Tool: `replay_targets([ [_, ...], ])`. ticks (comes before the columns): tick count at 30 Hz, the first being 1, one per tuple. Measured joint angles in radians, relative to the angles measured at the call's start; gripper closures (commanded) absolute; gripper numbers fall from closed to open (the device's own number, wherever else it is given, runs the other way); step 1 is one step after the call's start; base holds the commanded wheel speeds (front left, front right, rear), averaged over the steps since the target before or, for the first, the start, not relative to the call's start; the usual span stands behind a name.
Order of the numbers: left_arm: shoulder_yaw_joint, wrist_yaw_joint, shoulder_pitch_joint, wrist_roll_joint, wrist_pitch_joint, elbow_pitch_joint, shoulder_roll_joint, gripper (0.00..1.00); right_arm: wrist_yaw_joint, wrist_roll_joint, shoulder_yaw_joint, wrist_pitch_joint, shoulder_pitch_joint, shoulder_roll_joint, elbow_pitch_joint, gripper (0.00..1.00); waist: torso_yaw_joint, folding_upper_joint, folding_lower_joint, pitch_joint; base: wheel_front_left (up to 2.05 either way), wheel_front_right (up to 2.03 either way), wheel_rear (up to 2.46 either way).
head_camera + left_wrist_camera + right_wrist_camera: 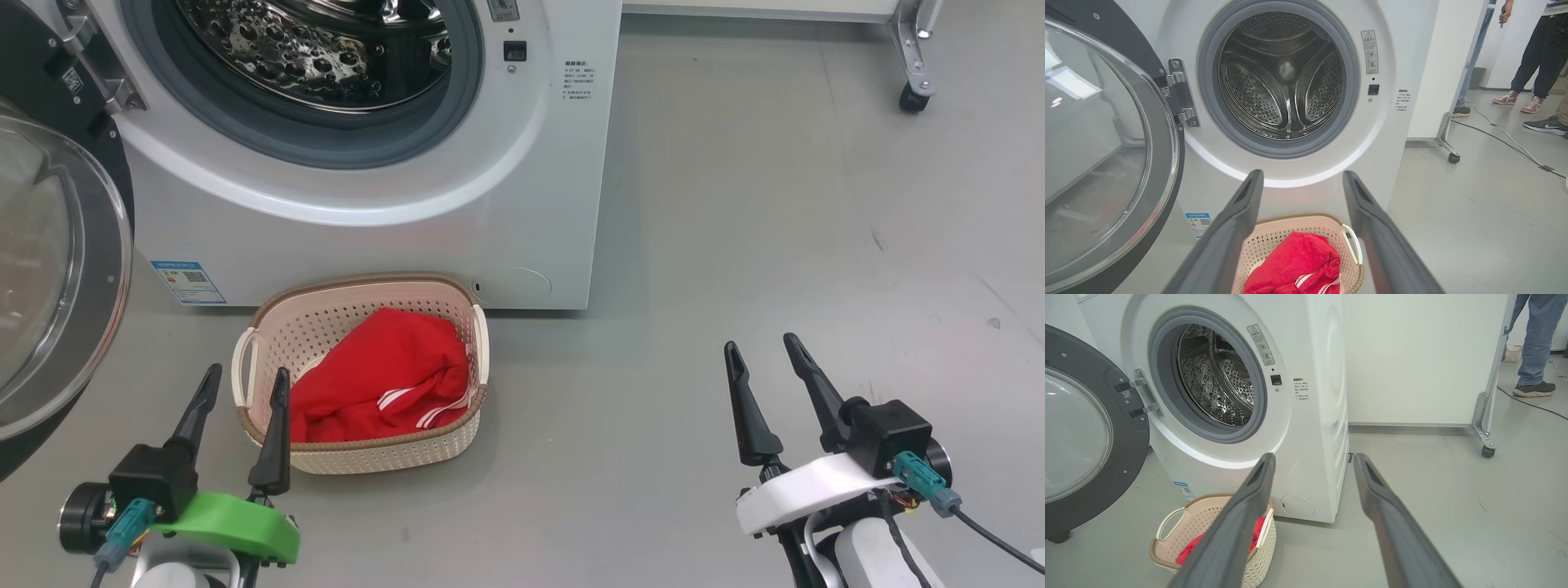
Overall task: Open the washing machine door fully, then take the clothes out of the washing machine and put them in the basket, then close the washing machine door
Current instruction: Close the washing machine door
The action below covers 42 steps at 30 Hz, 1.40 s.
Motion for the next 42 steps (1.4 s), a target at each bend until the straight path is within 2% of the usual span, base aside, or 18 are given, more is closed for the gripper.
replay_targets([
  [24, -0.008, -0.008, 0.0, 0.022, 0.0, 0.004, -0.004, 0.0, -0.001, 0.0, -0.01, 0.0, -0.005, 0.0, -0.002, 0.0, 0.011, 0.0, 0.0, -0.004, 0.0, 0.0, 0.0],
  [31, -0.015, -0.008, -0.001, 0.022, 0.0, 0.005, -0.01, 0.0, -0.001, 0.0, -0.01, 0.0, -0.004, 0.0, -0.006, 0.0, 0.051, 0.0, 0.0, 0.004, 0.0, 0.0, 0.0],
  [42, -0.01, -0.008, -0.002, 0.022, 0.0, 0.009, -0.018, 0.0, 0.0, -0.007, -0.002, 0.0, -0.006, -0.001, -0.009, 0.0, 0.181, 0.0, 0.0, 0.018, 0.0, 0.0, 0.0],
])
